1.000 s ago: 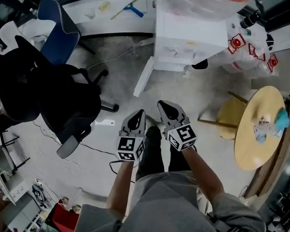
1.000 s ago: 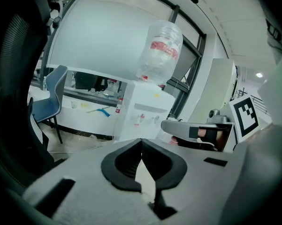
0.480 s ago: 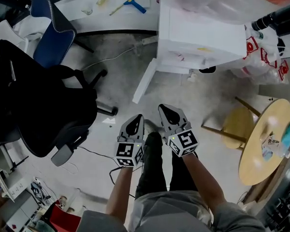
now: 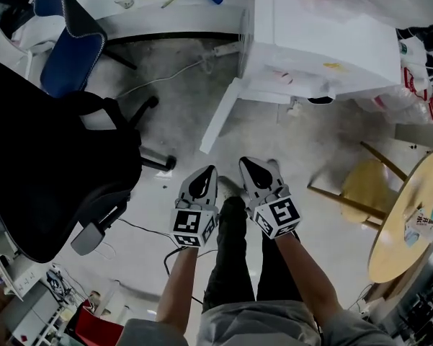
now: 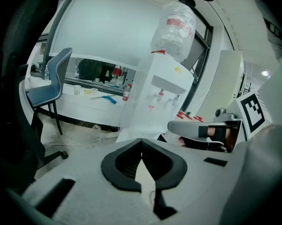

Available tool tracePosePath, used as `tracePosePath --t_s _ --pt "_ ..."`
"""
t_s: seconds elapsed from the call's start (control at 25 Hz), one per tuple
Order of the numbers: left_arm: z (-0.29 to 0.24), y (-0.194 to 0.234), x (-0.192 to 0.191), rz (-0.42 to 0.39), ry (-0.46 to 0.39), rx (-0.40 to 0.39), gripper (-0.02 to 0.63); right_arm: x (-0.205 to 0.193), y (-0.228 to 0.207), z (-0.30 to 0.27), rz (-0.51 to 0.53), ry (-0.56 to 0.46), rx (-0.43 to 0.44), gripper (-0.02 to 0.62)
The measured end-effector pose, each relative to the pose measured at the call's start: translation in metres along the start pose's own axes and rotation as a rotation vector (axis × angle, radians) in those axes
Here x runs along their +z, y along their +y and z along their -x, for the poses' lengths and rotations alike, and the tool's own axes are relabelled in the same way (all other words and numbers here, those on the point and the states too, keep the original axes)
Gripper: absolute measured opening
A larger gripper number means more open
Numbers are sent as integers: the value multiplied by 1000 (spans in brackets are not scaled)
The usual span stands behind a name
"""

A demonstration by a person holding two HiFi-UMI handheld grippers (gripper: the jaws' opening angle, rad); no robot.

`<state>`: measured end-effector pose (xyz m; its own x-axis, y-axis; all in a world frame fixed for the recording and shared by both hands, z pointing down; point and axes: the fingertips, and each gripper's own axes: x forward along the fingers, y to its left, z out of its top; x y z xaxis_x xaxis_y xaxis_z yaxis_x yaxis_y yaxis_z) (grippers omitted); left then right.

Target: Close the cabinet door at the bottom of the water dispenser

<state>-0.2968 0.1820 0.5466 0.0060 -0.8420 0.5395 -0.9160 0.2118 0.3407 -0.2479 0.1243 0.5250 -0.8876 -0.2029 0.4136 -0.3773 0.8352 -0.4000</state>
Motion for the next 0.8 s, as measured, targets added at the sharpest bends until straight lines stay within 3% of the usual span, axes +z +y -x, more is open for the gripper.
tracePosePath --t_s 0.48,0.8 --pt "-36 37 -68 22 33 -66 8 -60 -16 -40 -38 8 -48 10" --pt "-54 65 -91 14 69 -93 8 -86 -13 -51 -57 25 -62 11"
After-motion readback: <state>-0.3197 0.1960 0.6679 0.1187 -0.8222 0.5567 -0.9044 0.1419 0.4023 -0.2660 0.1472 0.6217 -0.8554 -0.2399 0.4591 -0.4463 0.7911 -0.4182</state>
